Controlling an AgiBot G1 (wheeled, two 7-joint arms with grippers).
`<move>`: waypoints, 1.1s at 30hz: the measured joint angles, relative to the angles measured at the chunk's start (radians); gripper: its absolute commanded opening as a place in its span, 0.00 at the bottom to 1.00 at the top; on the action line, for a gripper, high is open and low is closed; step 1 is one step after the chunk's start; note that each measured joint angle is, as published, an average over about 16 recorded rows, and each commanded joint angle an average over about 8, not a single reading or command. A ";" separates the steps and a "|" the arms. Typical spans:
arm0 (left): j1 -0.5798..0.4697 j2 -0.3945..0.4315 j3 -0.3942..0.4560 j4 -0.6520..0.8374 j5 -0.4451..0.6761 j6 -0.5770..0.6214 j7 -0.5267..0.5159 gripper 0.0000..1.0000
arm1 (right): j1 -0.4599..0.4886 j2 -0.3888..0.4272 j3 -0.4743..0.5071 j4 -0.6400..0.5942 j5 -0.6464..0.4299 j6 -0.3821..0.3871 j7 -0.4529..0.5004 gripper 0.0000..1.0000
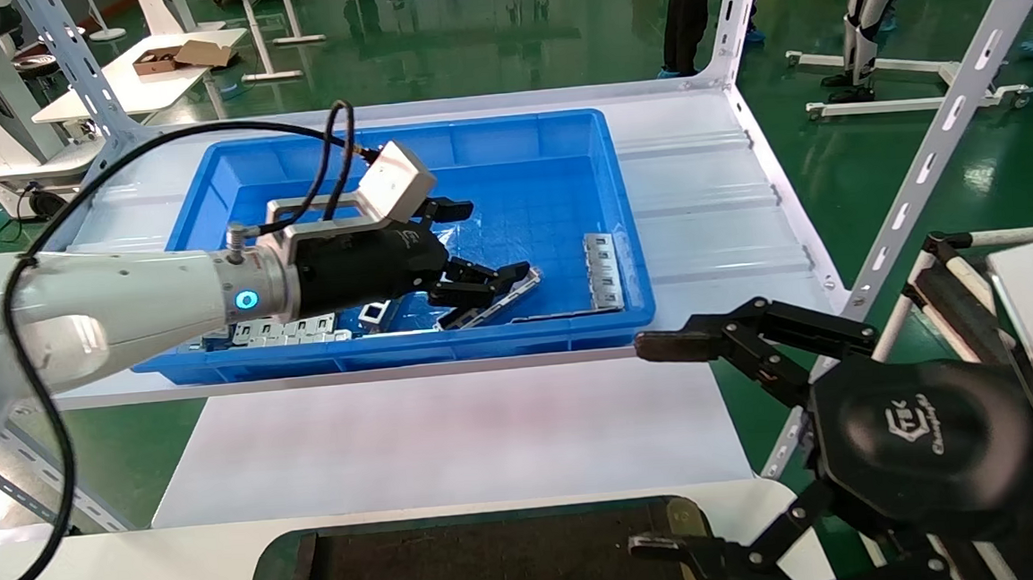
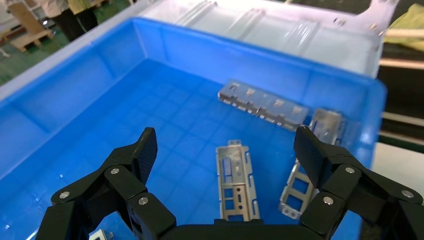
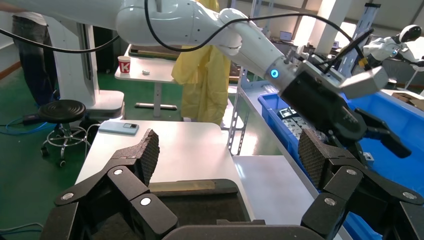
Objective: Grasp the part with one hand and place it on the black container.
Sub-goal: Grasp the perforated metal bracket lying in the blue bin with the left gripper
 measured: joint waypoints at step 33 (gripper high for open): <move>-0.023 0.090 0.013 0.216 0.016 -0.116 0.108 0.00 | 0.000 0.000 -0.001 0.000 0.001 0.000 -0.001 0.00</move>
